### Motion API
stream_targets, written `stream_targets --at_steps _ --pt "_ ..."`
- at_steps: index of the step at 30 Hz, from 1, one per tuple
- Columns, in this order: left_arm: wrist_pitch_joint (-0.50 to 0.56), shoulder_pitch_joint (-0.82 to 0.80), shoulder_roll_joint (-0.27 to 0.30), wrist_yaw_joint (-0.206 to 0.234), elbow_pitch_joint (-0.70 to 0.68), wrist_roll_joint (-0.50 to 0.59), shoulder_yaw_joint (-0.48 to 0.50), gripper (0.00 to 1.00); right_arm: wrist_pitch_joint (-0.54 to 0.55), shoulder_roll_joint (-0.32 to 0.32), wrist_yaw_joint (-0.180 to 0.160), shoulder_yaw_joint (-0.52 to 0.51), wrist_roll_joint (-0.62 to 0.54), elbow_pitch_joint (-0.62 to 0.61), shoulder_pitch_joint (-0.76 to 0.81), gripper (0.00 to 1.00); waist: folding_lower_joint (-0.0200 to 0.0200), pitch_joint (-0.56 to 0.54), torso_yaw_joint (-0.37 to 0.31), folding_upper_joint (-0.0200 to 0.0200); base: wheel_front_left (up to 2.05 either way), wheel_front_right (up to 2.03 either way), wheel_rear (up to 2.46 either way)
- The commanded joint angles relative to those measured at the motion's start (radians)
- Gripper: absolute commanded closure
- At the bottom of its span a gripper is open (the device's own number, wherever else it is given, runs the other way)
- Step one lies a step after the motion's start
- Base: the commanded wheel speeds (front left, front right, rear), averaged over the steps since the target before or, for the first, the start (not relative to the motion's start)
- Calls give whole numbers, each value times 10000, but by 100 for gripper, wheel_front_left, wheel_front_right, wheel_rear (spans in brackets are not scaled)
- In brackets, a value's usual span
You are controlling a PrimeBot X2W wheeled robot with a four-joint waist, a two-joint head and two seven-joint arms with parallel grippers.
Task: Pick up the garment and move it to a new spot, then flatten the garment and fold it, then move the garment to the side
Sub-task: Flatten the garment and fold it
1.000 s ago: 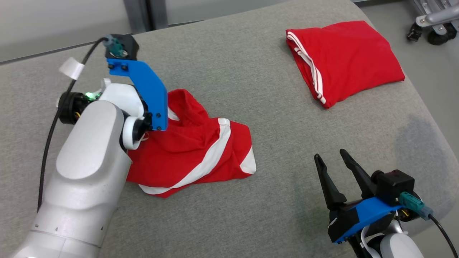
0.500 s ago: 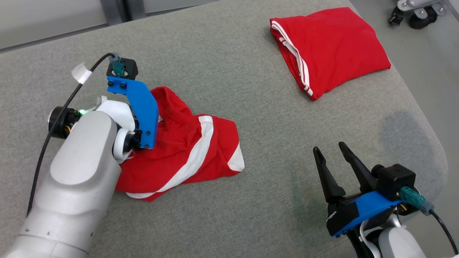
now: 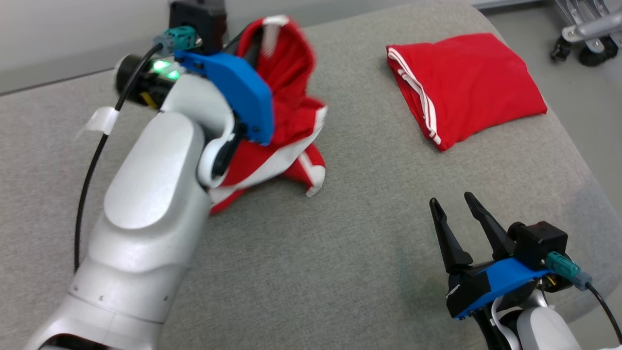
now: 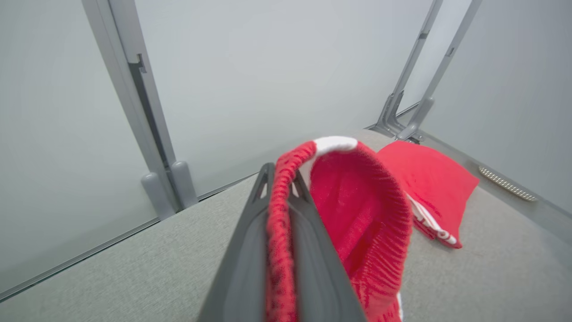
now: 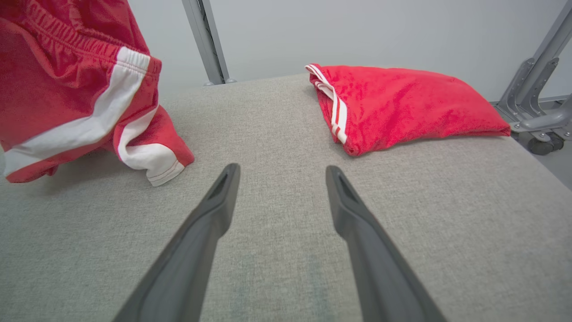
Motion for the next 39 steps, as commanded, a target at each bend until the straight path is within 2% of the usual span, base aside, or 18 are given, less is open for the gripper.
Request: stream_targets --at_steps 1,5,9,12,15,20,22,28,29,30,36,39 --pt "-592 -226 -244 -231 -272 -372 45 100 69 -44 5 -11 -75 -37 -47 0 -1 -147 121 1 0 0 0" --pt "-2218 -555 -683 -610 -1497 -1414 -303 100 207 -94 5 -16 -123 -127 77 0 -1 -477 435 1 0 0 0" --pt "-3590 -559 -769 -677 -2953 -3008 -922 100 316 -125 5 -26 -100 -226 213 0 -1 -715 769 1 0 0 0" --pt "-4213 -219 -762 -673 -3134 -3620 -1034 100 385 -142 5 3 -82 -299 251 0 -1 -813 1021 1 0 0 0" --pt "-4587 375 -722 -517 -2495 -3842 -924 100 455 -138 3 68 -103 -392 299 0 -1 -814 1276 1 0 0 0" --pt "-4966 1737 96 96 -568 -3445 -865 100 540 -161 3 82 -61 -524 331 0 -1 -629 1609 1 0 0 0" --pt "-5114 2125 599 505 354 -2862 -1027 100 568 -185 3 76 -47 -581 312 0 -1 -531 1715 1 0 0 0" --pt "-5505 2870 988 1582 2449 -2561 -547 100 638 -269 5 158 -42 -585 268 0 -1 -508 2016 1 0 0 0" --pt "-5516 2970 986 1687 2691 -2534 -549 36 638 -271 3 183 -39 -585 272 0 -1 -546 2051 1 0 0 0" --pt "-5534 3032 932 1731 2878 -2613 -451 0 654 -279 5 200 -34 -590 289 0 -1 -586 2086 1 0 0 0" --pt "-5570 3321 928 1556 3022 -3098 91 0 729 -313 3 183 -37 -518 489 0 -1 -930 2238 1 0 0 0" --pt "-5543 3335 1034 1175 2389 -3129 25 0 743 -306 5 172 -30 -525 565 0 -1 -1094 2307 1 0 0 0"
